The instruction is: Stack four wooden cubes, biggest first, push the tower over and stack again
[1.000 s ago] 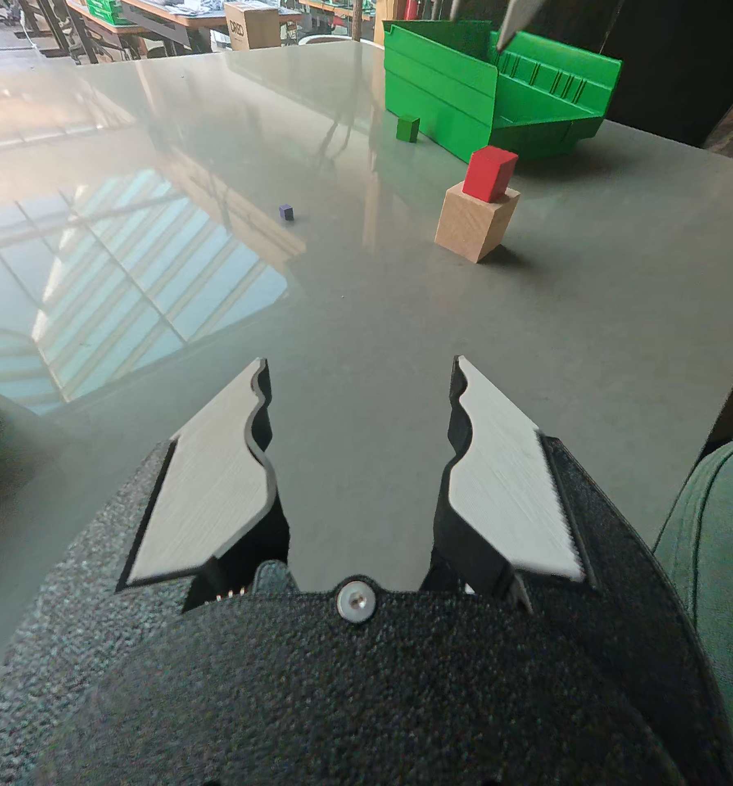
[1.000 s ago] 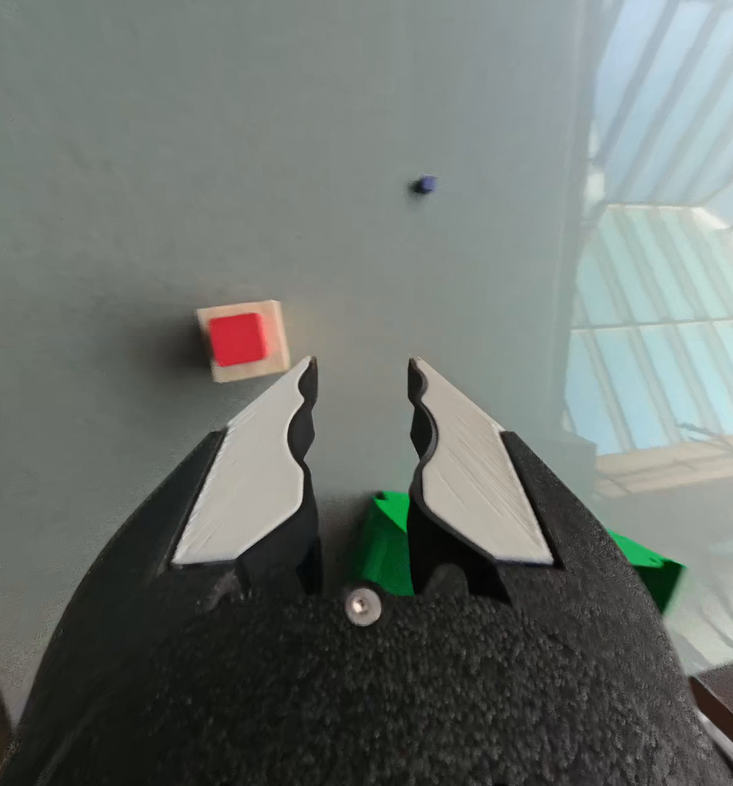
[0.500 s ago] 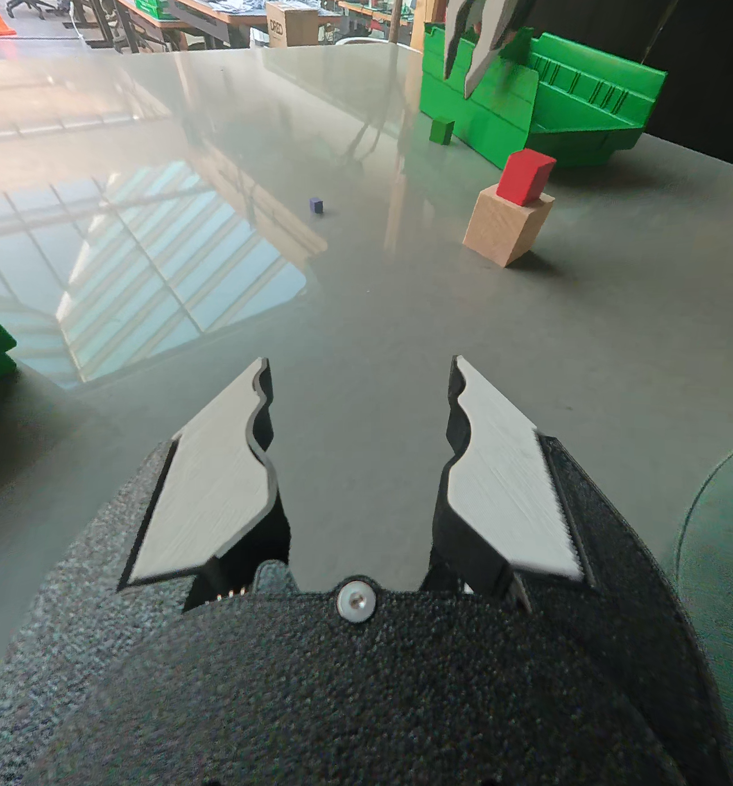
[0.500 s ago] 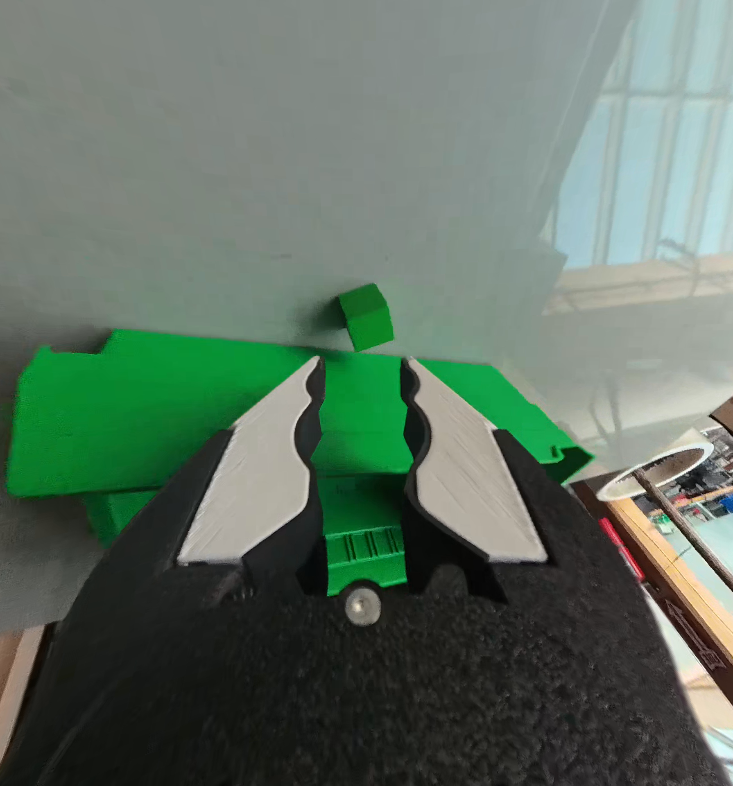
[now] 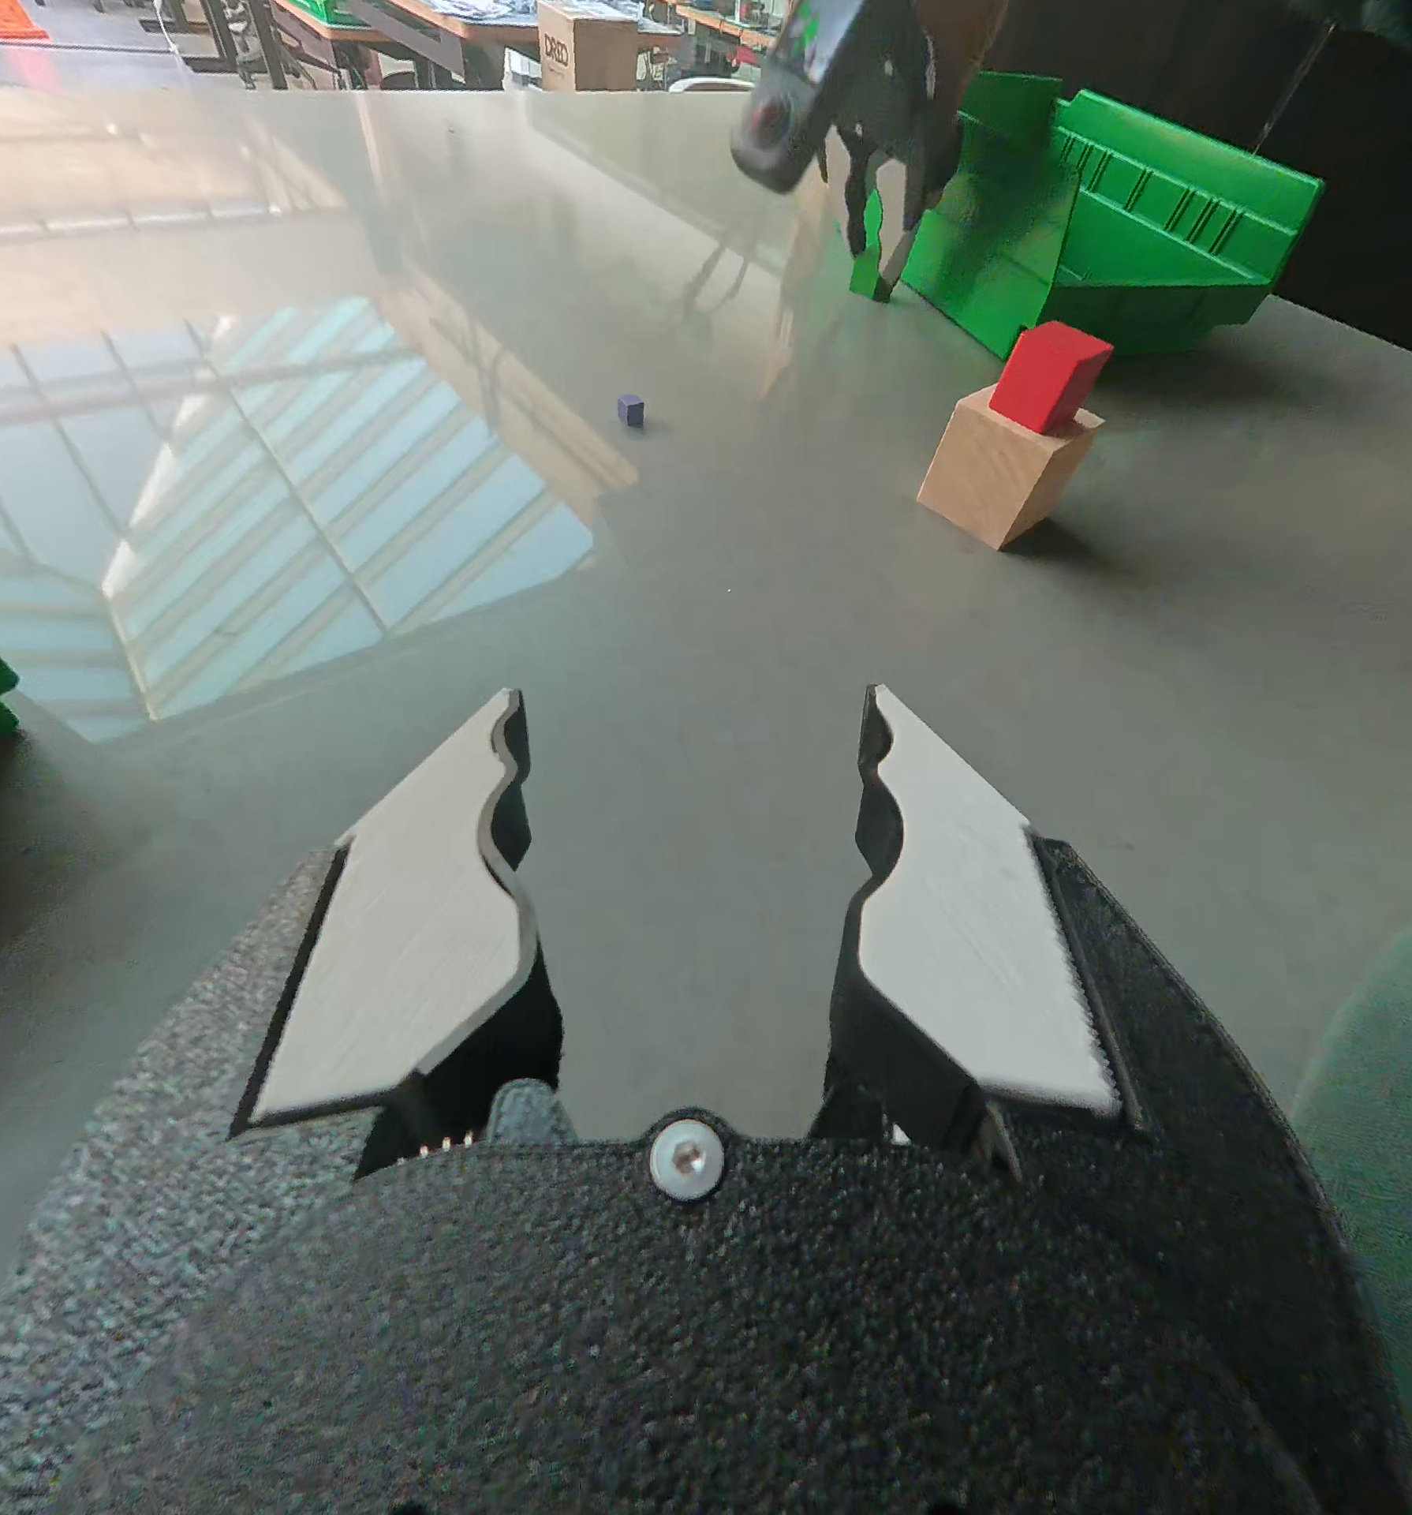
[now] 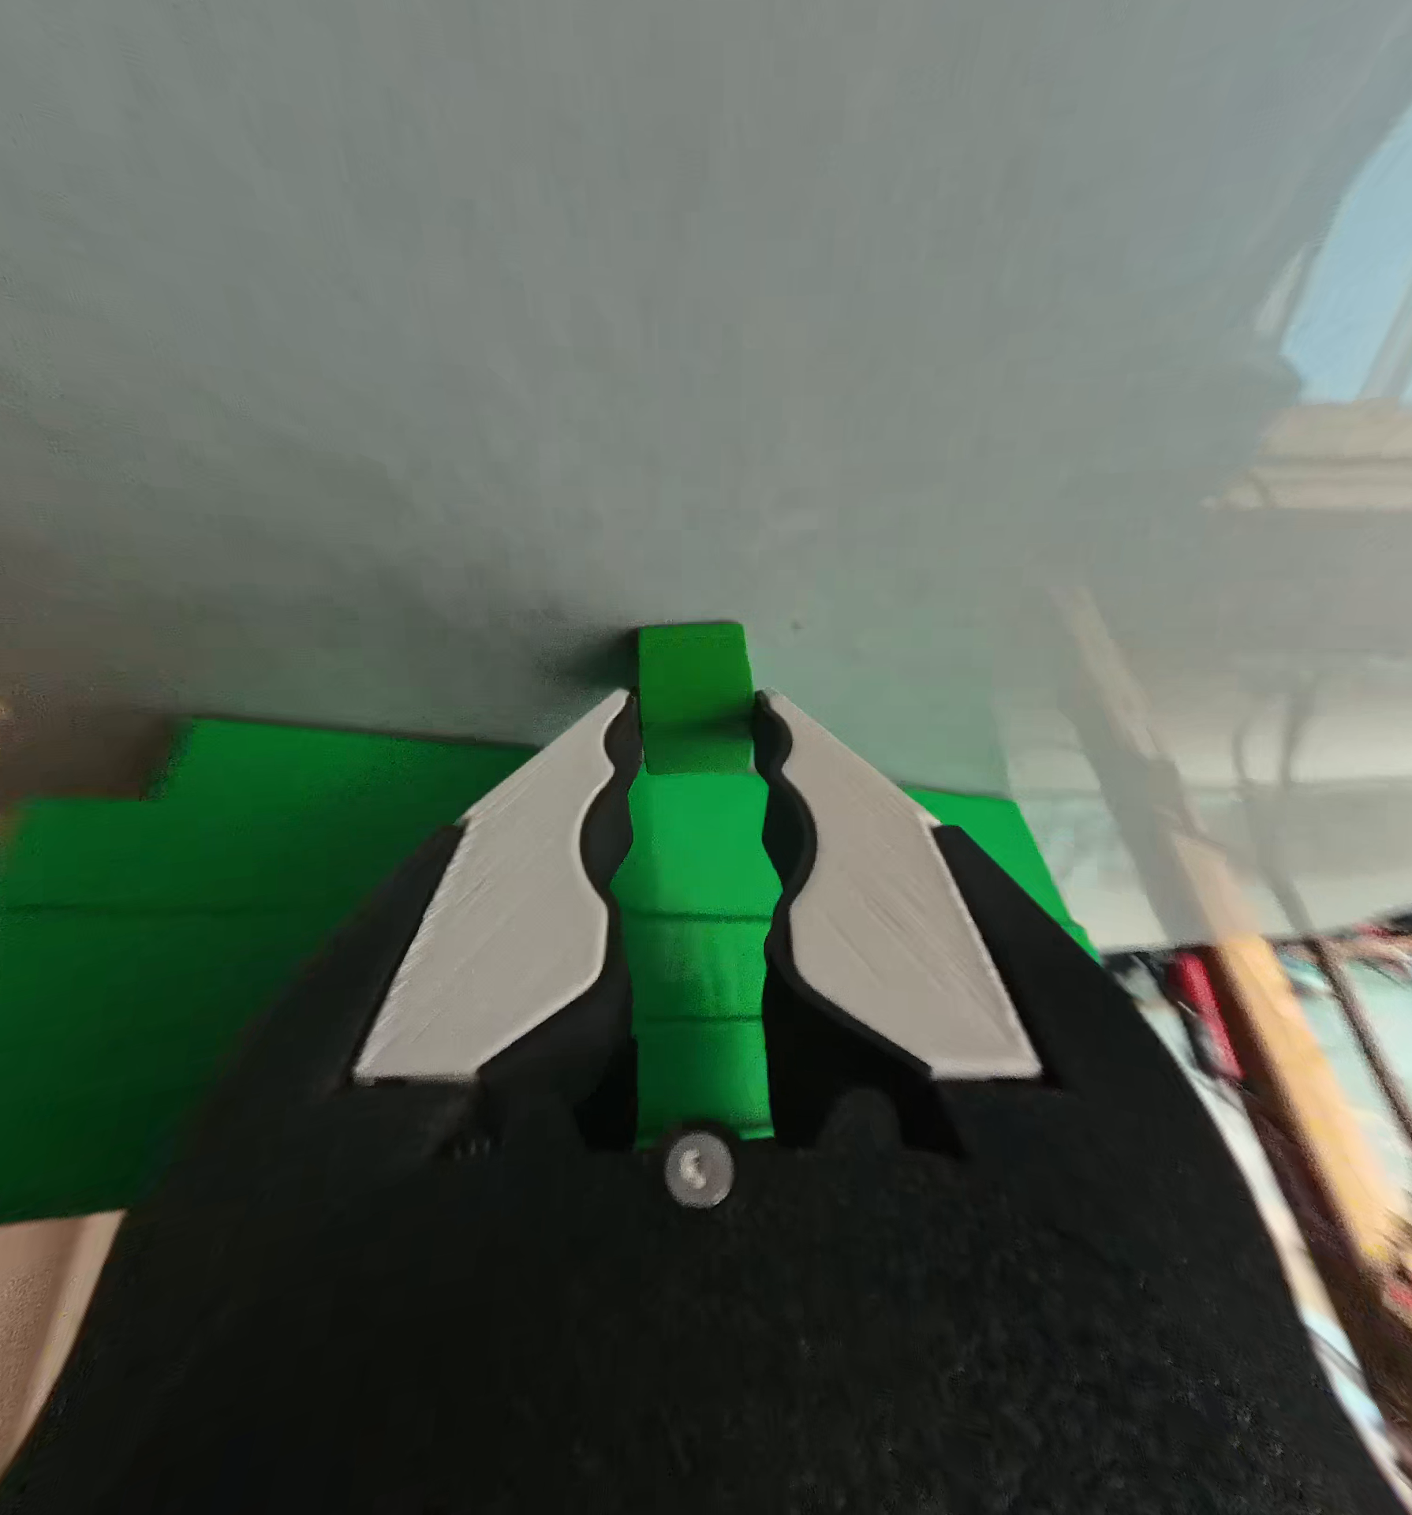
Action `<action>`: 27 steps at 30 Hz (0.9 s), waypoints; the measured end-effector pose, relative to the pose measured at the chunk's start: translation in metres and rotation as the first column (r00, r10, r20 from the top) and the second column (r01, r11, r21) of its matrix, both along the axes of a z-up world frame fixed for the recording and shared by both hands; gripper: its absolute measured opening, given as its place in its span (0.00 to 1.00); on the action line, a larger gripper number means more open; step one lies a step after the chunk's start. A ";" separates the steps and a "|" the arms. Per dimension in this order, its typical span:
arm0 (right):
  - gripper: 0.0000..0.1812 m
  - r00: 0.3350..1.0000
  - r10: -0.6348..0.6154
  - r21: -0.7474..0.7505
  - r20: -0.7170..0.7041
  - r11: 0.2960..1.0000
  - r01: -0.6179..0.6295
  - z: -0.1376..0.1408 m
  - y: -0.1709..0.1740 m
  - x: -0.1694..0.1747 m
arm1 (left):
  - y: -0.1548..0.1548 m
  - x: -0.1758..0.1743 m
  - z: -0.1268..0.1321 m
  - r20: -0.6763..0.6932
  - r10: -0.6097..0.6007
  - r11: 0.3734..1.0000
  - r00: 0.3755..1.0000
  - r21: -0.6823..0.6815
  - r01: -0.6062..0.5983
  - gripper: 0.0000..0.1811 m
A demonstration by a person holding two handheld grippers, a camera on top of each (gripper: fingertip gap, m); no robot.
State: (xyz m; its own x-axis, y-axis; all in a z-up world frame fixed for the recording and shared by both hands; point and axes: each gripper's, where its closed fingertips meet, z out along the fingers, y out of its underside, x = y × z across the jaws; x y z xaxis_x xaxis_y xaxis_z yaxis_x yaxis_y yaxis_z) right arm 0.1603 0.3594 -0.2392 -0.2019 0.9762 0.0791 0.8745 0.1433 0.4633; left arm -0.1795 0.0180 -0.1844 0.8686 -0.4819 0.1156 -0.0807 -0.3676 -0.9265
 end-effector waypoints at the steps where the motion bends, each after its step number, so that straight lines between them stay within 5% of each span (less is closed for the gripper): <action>1: 0.15 0.997 -0.038 -0.026 -0.070 0.999 0.037 0.001 -0.011 -0.015 | 0.000 0.000 0.000 0.000 -0.002 1.000 1.000 -0.002 0.002 0.45; 6: 0.15 0.948 -0.097 -0.158 -0.303 0.986 0.050 0.007 -0.079 -0.085 | 0.002 0.003 0.001 0.002 -0.028 1.000 1.000 0.003 0.028 0.44; 15: 0.23 0.862 -0.004 -0.087 -0.507 0.995 -0.047 0.016 -0.120 -0.117 | -0.004 0.007 0.003 0.006 -0.066 0.998 0.998 0.018 0.066 0.44; 22: 0.24 0.719 -0.328 -0.151 -0.613 0.942 0.301 0.017 -0.119 -0.120 | -0.005 0.002 0.003 0.003 -0.068 0.998 0.998 0.016 0.068 0.43; 27: 0.22 0.641 -0.450 -0.208 -0.622 0.884 0.419 0.012 -0.124 -0.120 | -0.002 0.002 0.002 0.001 -0.077 0.997 0.997 0.011 0.077 0.43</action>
State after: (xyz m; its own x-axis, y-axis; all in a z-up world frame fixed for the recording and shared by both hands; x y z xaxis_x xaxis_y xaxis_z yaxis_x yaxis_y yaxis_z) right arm 0.0406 0.2356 -0.2277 0.3301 0.9438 -0.0177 0.9186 -0.3255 -0.2242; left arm -0.1778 0.0159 -0.1826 0.8285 -0.5490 0.1108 -0.1075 -0.3501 -0.9305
